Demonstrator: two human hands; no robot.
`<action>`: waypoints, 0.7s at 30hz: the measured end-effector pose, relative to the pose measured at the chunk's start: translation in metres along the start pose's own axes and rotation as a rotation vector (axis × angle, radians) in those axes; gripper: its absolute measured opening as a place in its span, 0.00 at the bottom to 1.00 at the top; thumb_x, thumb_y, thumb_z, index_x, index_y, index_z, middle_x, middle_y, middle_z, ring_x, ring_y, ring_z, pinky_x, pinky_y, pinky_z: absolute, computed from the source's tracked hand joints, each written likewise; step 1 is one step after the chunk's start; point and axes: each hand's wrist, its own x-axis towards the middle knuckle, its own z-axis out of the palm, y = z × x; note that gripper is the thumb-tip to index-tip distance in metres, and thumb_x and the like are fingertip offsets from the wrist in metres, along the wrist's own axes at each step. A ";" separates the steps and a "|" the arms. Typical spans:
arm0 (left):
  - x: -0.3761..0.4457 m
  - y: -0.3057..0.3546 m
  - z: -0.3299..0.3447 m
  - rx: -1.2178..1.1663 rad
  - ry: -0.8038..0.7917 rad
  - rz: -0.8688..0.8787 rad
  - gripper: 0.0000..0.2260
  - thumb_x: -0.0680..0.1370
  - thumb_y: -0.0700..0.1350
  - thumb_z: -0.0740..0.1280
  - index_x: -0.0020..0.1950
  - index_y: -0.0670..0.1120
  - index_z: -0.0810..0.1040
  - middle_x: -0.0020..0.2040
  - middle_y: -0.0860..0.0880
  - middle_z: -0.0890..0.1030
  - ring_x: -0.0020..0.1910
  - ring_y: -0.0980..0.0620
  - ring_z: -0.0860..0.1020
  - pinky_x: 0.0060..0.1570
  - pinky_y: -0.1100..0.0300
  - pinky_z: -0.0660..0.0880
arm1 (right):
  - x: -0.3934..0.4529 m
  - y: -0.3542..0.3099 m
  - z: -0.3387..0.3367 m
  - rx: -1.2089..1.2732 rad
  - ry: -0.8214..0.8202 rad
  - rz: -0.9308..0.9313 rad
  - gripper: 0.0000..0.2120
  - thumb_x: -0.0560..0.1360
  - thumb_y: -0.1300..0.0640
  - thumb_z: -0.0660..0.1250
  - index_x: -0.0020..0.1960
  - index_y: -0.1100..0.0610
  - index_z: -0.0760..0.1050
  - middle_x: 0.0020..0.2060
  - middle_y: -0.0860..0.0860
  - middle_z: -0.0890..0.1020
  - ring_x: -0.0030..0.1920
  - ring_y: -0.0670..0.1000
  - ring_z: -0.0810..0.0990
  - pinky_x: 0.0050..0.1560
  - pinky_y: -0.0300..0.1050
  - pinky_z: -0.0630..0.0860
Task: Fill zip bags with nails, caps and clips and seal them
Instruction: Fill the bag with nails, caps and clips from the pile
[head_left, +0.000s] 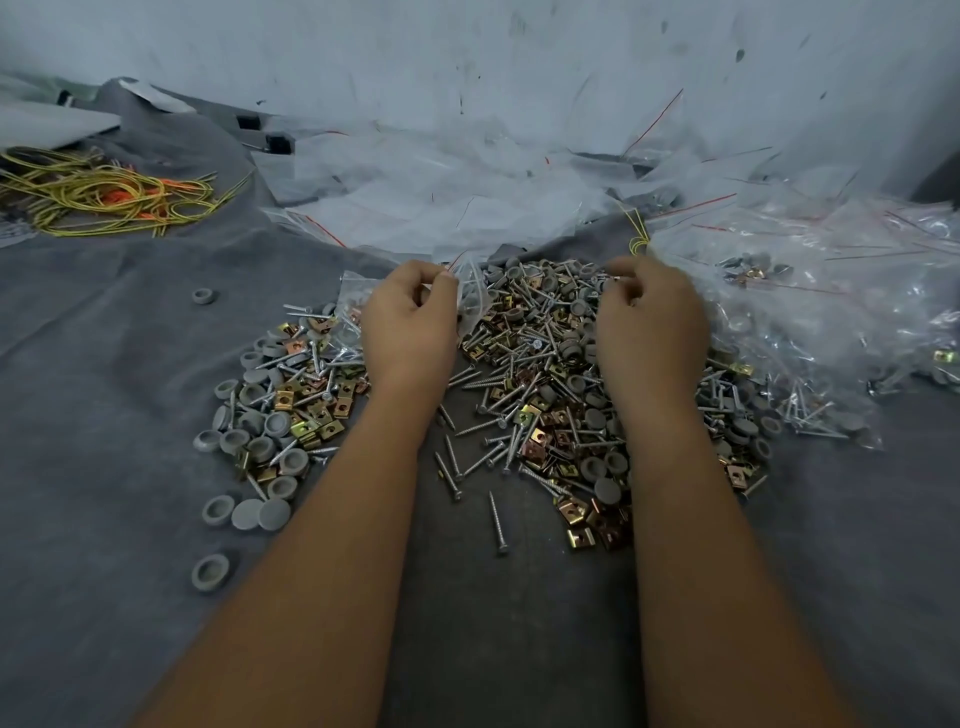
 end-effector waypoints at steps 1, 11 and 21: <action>0.000 0.000 0.000 -0.004 -0.002 0.001 0.08 0.76 0.46 0.64 0.37 0.52 0.78 0.23 0.58 0.72 0.24 0.57 0.68 0.31 0.59 0.67 | 0.002 0.003 -0.002 -0.030 -0.013 0.029 0.14 0.76 0.58 0.59 0.55 0.48 0.79 0.52 0.50 0.81 0.50 0.55 0.79 0.53 0.56 0.77; 0.001 -0.001 0.000 -0.001 -0.005 -0.003 0.07 0.75 0.46 0.64 0.37 0.51 0.78 0.23 0.56 0.71 0.26 0.53 0.68 0.32 0.58 0.66 | -0.004 0.003 0.002 -0.333 -0.436 -0.038 0.14 0.76 0.54 0.62 0.58 0.47 0.80 0.56 0.50 0.81 0.56 0.57 0.78 0.61 0.60 0.73; 0.001 -0.001 0.002 0.009 -0.014 -0.024 0.08 0.77 0.45 0.65 0.37 0.51 0.78 0.22 0.57 0.71 0.26 0.53 0.68 0.33 0.58 0.67 | -0.005 0.001 0.001 -0.139 -0.318 -0.010 0.09 0.75 0.60 0.66 0.51 0.51 0.83 0.46 0.49 0.83 0.48 0.52 0.80 0.50 0.50 0.78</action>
